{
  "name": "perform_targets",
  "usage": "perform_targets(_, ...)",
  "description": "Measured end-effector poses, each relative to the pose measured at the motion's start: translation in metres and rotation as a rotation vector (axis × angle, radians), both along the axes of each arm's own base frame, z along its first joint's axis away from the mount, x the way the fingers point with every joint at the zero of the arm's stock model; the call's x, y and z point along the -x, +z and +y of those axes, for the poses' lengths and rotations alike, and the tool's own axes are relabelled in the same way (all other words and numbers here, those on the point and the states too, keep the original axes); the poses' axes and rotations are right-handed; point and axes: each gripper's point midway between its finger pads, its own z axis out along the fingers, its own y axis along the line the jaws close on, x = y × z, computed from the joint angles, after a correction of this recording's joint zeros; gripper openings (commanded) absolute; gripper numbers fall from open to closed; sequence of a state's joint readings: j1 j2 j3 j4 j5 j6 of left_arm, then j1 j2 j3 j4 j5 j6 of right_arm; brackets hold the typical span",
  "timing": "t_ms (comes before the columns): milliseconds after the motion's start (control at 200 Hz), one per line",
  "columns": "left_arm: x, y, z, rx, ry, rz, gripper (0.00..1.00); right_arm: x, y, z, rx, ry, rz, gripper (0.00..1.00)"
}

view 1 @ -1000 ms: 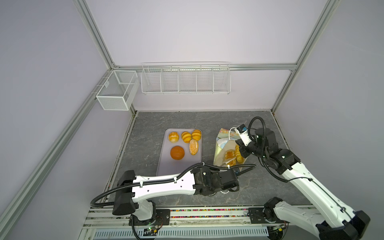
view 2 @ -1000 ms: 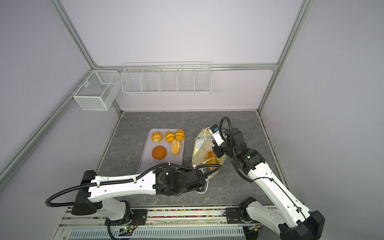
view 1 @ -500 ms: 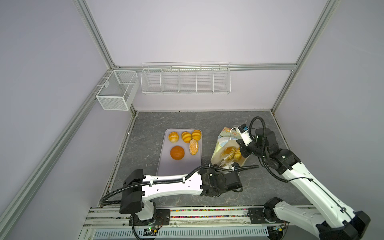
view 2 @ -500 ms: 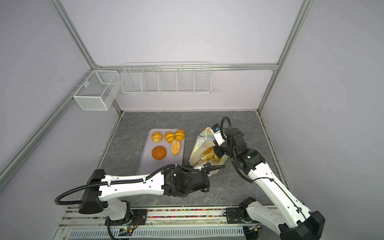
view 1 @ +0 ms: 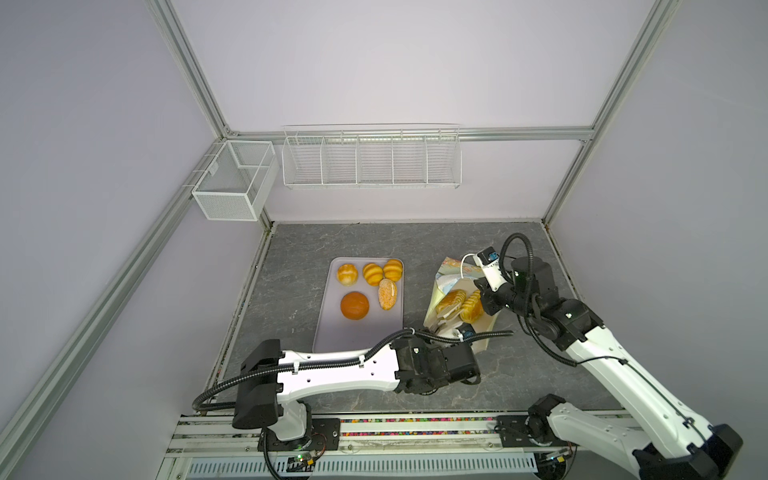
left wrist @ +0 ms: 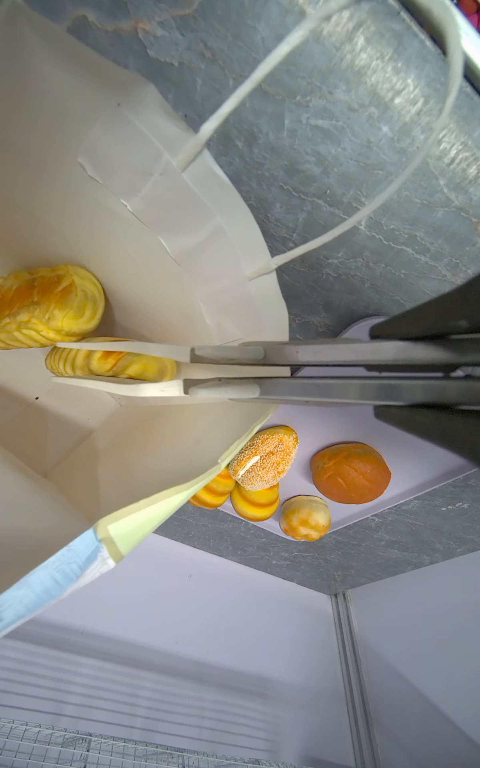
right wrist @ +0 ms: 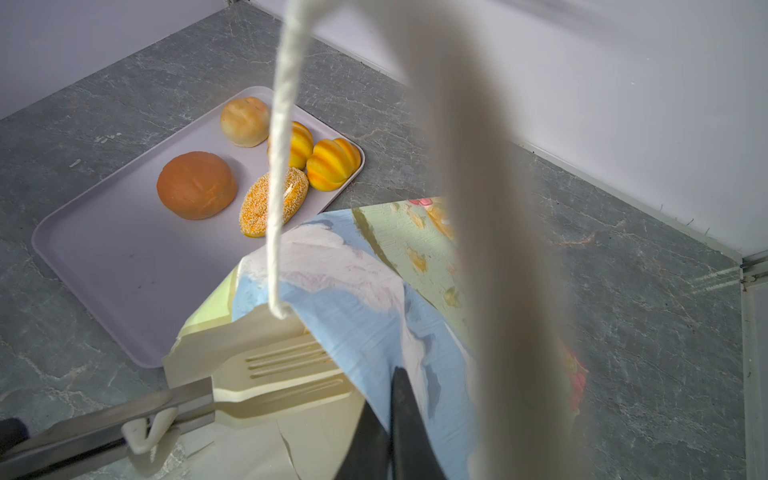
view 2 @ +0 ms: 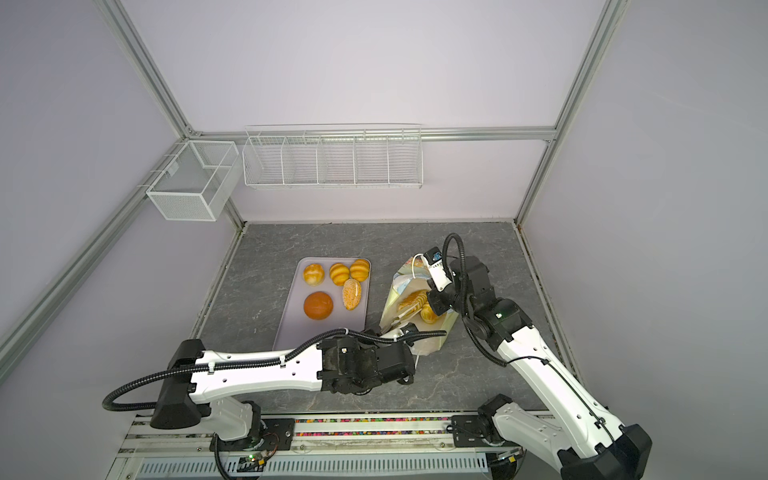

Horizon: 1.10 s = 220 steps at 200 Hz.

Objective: Take the fake bread out of the paper bag
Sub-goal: 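Close the tongs on the spiral bread and lift it out of the bag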

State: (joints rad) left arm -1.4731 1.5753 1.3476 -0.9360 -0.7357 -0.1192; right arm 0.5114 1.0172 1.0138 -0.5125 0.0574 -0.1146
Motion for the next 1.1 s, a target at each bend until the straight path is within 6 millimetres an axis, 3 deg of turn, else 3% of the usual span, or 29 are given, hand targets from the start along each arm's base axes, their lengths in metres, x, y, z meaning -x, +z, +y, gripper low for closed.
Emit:
perform_targets(510, 0.01, 0.069, 0.026, 0.219, -0.064, 0.01, 0.0, -0.018, 0.001, -0.01, 0.012, -0.122, 0.008, 0.07)
perform_targets(1100, 0.018, 0.121, 0.068, 0.422, -0.091, -0.001, 0.0, -0.034, 0.002, -0.028, 0.03, -0.274, -0.005, 0.07)
